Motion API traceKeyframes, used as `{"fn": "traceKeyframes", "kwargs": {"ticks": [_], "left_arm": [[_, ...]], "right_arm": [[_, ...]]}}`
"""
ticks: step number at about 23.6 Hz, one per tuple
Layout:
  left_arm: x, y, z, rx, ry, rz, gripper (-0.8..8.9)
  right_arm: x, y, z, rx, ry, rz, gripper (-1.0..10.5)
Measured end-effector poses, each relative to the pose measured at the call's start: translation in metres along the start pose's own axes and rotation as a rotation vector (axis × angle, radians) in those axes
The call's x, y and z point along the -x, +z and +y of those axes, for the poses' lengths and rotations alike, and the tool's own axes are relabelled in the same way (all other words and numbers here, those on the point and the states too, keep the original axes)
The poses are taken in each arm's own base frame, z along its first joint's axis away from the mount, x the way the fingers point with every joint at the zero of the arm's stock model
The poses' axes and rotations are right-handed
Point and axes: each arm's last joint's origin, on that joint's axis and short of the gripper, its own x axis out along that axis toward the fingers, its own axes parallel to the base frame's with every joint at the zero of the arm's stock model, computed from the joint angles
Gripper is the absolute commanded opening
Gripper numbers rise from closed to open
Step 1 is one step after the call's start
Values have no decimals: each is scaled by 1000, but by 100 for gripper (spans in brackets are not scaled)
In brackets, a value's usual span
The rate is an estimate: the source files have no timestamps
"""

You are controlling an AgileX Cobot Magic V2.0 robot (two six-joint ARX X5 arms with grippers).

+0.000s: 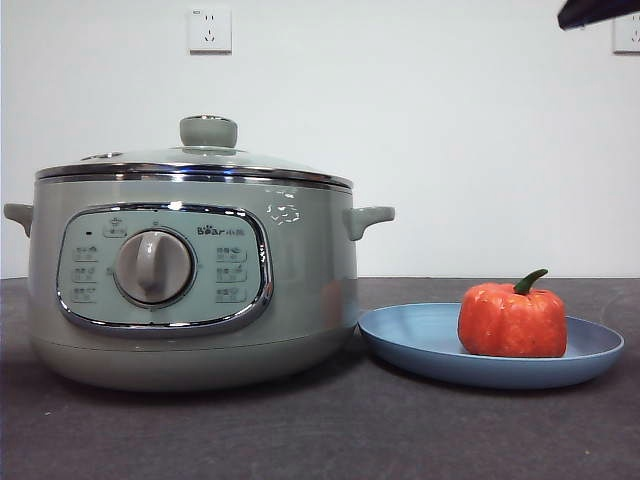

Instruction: Take the pumpkin out from the steamer,put the pumpkin in the blue plate,close the lid

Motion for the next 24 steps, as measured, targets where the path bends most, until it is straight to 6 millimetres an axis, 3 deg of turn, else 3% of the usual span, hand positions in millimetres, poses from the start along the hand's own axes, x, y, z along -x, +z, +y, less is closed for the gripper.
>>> {"fn": "traceKeyframes", "kwargs": {"ticks": [8,20,24], "left_arm": [[-6,-8,-1,13,-3,92,-4],[-7,-8,-1,19,-2,96,-4],[2,-10,3,31,43,76,-4]], "right_arm": [[-1,-2,-2,-20,-73,6,1],[-1,-2,-2,-20,-73,7,1],[-1,-2,-2,-20,-73,7,1]]}}
